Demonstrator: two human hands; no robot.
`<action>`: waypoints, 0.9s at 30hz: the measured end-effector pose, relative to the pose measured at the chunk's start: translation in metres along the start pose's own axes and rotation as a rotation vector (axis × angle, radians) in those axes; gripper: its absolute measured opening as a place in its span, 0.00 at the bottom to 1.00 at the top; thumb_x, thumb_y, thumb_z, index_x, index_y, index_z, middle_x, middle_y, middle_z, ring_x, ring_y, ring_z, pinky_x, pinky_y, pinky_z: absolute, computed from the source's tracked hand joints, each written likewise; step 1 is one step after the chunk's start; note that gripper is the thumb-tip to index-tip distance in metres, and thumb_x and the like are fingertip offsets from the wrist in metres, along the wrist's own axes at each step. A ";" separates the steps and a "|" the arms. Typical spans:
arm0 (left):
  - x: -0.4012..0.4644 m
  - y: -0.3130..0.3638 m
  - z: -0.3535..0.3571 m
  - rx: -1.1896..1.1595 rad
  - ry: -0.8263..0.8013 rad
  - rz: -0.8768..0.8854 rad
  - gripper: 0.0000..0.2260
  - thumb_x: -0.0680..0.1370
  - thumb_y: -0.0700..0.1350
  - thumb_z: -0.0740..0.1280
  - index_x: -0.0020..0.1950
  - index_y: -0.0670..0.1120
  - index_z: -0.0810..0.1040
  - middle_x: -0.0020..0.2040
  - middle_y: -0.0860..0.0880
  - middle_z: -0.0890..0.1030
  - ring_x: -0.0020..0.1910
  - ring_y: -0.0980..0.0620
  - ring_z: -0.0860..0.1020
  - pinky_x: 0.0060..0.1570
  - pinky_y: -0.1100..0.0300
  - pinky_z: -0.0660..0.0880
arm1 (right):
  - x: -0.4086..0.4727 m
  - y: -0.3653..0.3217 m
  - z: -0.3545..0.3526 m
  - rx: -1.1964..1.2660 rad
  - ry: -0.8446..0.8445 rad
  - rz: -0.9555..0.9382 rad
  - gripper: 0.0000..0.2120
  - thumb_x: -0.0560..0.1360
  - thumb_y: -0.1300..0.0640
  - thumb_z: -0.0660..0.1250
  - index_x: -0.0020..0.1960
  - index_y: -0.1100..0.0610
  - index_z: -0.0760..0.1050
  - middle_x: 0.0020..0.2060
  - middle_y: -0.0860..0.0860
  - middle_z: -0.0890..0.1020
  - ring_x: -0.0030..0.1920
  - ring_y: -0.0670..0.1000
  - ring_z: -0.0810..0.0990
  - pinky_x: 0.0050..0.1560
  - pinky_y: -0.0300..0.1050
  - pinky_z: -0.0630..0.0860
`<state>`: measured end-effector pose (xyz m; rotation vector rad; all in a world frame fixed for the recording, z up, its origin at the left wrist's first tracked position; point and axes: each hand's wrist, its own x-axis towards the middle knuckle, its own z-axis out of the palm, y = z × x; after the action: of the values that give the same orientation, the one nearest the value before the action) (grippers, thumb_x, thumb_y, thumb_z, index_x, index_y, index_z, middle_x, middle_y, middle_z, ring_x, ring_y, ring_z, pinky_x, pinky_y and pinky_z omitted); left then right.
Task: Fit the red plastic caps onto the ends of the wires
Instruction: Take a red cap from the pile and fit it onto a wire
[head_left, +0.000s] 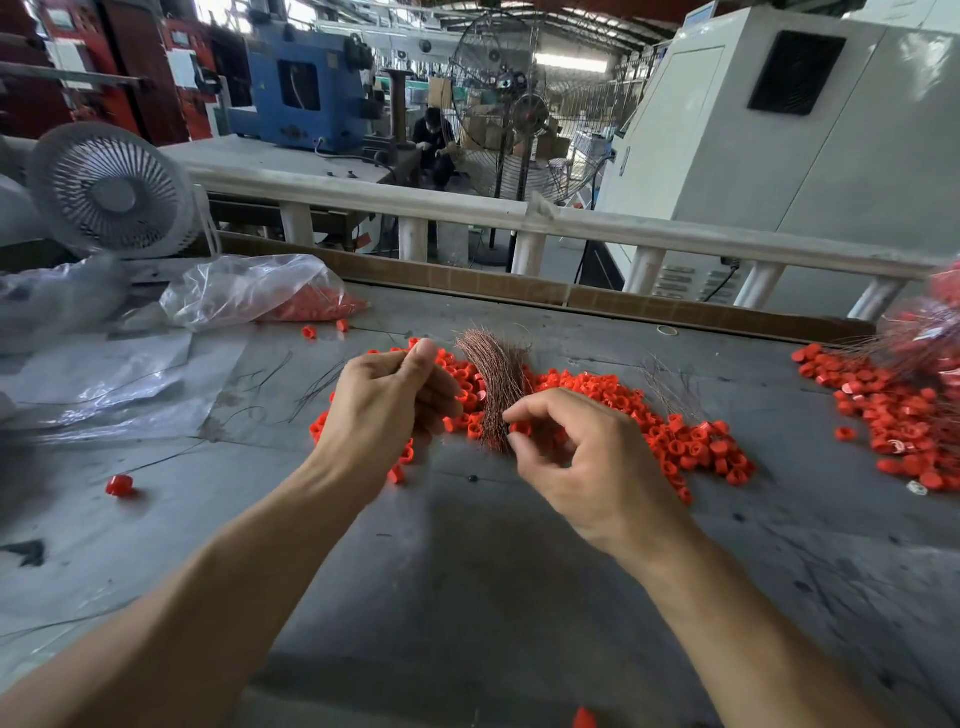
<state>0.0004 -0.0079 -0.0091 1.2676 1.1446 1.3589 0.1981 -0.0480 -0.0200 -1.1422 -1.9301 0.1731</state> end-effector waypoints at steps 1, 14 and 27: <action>0.000 0.000 0.000 -0.009 0.005 0.001 0.22 0.85 0.51 0.62 0.37 0.41 0.82 0.33 0.41 0.84 0.28 0.49 0.78 0.29 0.59 0.74 | 0.000 0.001 -0.001 0.015 0.005 0.006 0.07 0.74 0.62 0.75 0.49 0.52 0.83 0.42 0.41 0.81 0.43 0.40 0.79 0.45 0.27 0.69; 0.005 0.000 -0.008 -0.030 -0.024 -0.054 0.23 0.84 0.56 0.61 0.47 0.37 0.83 0.40 0.38 0.85 0.30 0.49 0.78 0.32 0.58 0.76 | 0.003 0.025 -0.018 -0.114 0.250 0.205 0.03 0.74 0.57 0.76 0.47 0.51 0.84 0.40 0.43 0.82 0.39 0.44 0.79 0.45 0.41 0.78; 0.004 -0.004 -0.009 0.531 0.051 0.068 0.15 0.81 0.51 0.67 0.38 0.45 0.82 0.27 0.56 0.80 0.24 0.55 0.72 0.32 0.51 0.76 | -0.001 0.076 -0.075 -0.541 0.247 0.862 0.09 0.74 0.48 0.71 0.37 0.49 0.79 0.33 0.48 0.78 0.42 0.59 0.79 0.42 0.47 0.73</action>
<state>-0.0086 -0.0038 -0.0124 1.6619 1.5763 1.1770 0.3024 -0.0266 -0.0124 -2.1968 -1.1810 -0.0431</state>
